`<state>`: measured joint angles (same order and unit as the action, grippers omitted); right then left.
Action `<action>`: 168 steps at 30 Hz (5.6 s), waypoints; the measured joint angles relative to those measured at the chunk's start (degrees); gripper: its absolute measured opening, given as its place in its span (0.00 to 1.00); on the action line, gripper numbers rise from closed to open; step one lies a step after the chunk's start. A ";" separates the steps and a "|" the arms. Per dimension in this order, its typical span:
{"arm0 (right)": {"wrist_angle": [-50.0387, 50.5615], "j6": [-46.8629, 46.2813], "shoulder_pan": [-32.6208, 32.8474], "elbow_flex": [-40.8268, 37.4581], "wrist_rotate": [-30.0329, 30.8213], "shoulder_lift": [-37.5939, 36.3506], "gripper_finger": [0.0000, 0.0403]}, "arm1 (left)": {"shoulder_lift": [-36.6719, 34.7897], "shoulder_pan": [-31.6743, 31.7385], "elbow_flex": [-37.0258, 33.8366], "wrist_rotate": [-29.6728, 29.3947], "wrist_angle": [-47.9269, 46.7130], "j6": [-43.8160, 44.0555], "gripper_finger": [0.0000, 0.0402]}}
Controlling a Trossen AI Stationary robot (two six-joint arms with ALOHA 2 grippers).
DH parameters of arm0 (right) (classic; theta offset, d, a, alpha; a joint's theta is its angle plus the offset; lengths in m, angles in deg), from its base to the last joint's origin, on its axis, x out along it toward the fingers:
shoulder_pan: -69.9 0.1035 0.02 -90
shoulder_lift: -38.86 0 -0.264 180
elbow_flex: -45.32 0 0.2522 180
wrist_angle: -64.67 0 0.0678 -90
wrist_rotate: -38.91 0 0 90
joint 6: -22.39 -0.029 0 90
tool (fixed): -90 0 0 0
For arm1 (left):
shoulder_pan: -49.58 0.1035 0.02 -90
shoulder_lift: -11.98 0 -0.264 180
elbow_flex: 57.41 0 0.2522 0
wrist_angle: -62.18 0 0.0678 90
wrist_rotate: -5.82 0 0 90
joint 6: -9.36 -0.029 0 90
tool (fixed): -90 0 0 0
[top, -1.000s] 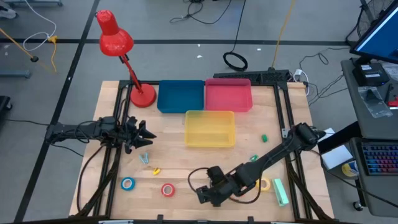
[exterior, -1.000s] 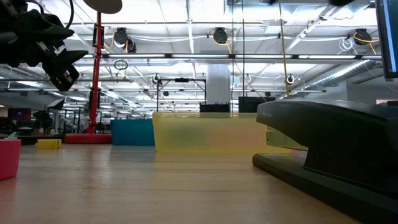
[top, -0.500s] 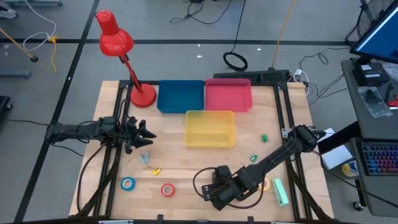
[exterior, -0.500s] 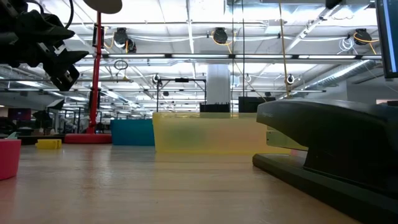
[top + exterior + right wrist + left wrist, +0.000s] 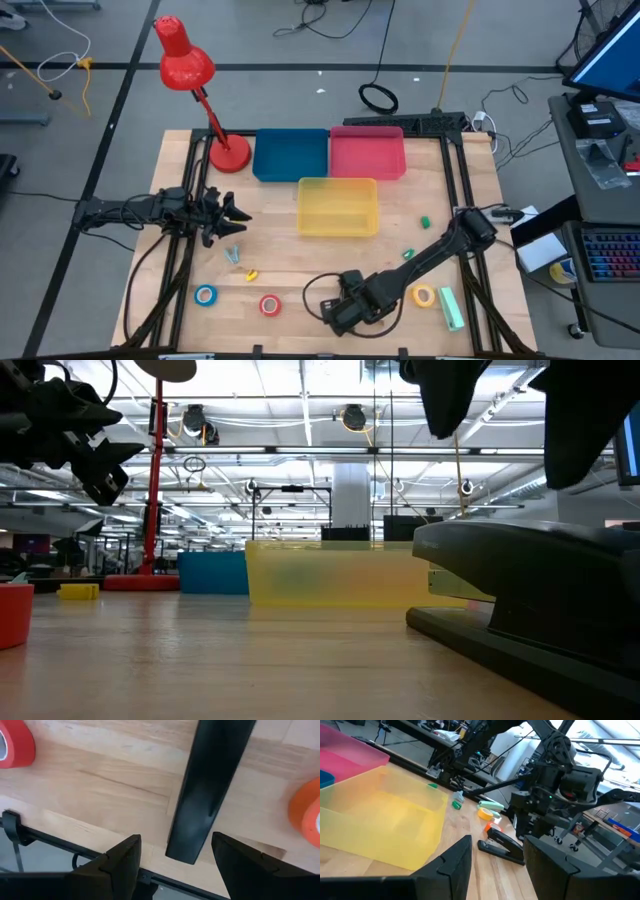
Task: Pick and place Stapler, Stapler remover, tape
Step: Put the black stapler into the blue bin
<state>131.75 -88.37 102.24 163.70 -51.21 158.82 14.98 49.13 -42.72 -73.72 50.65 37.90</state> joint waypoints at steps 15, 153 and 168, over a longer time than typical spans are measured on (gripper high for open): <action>1.87 -0.66 -0.09 -0.09 1.33 2.54 0.59 | 0.00 0.00 0.00 -0.03 0.01 -0.03 0.44; -37.88 97.54 -50.49 -8.48 -16.60 -14.64 0.30 | 10.29 -0.04 1.92 -38.97 29.60 6.51 0.44; -20.03 106.02 -41.31 -8.50 -12.50 -14.64 0.30 | 41.41 -0.04 27.02 -27.16 21.28 -6.45 0.44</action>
<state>111.72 17.65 60.93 155.20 -63.71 144.18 56.39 49.09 -15.70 -100.89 71.92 31.45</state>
